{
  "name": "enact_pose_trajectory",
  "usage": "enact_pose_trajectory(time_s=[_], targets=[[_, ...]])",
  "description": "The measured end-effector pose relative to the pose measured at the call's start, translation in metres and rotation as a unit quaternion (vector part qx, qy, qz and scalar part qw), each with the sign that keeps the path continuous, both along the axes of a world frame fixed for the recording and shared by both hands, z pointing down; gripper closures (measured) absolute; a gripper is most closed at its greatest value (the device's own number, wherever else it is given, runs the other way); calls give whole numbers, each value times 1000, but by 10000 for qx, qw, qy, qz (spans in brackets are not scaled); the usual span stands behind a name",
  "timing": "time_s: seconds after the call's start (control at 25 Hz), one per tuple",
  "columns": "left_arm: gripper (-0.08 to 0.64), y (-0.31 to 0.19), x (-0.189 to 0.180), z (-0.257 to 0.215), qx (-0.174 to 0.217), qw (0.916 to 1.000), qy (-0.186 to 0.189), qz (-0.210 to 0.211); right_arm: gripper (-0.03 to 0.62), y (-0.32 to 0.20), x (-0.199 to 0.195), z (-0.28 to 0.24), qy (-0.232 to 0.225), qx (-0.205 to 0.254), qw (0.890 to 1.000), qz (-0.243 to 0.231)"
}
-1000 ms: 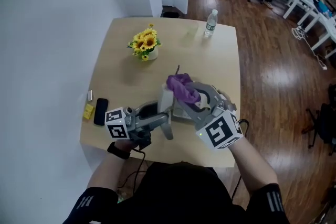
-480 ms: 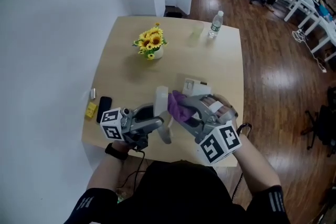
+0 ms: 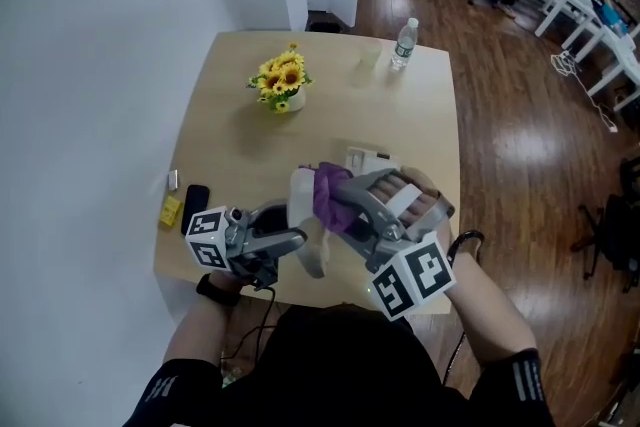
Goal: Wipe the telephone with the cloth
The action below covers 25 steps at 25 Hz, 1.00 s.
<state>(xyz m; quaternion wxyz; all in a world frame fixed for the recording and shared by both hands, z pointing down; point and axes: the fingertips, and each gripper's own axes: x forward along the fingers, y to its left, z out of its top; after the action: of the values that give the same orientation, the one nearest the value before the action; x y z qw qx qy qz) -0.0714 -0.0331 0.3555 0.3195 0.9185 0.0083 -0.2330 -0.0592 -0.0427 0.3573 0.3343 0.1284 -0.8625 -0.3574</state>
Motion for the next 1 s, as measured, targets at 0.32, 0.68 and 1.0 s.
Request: enact_pose_trajectory(time_s=[0.32,0.68,1.0], targets=[[345,-8,-3,-1,-21,9992,-150,-367,468,37,16,-9,-1128,-1409,9835,-109],[345,-13,-4,-31,97,9986,214,-479,468,52,21,46,-492,-1594,9859,114],[347,-8,6,-43,68,9969,571,-529,468,97,2,67,-94,-1564,9873,-263]])
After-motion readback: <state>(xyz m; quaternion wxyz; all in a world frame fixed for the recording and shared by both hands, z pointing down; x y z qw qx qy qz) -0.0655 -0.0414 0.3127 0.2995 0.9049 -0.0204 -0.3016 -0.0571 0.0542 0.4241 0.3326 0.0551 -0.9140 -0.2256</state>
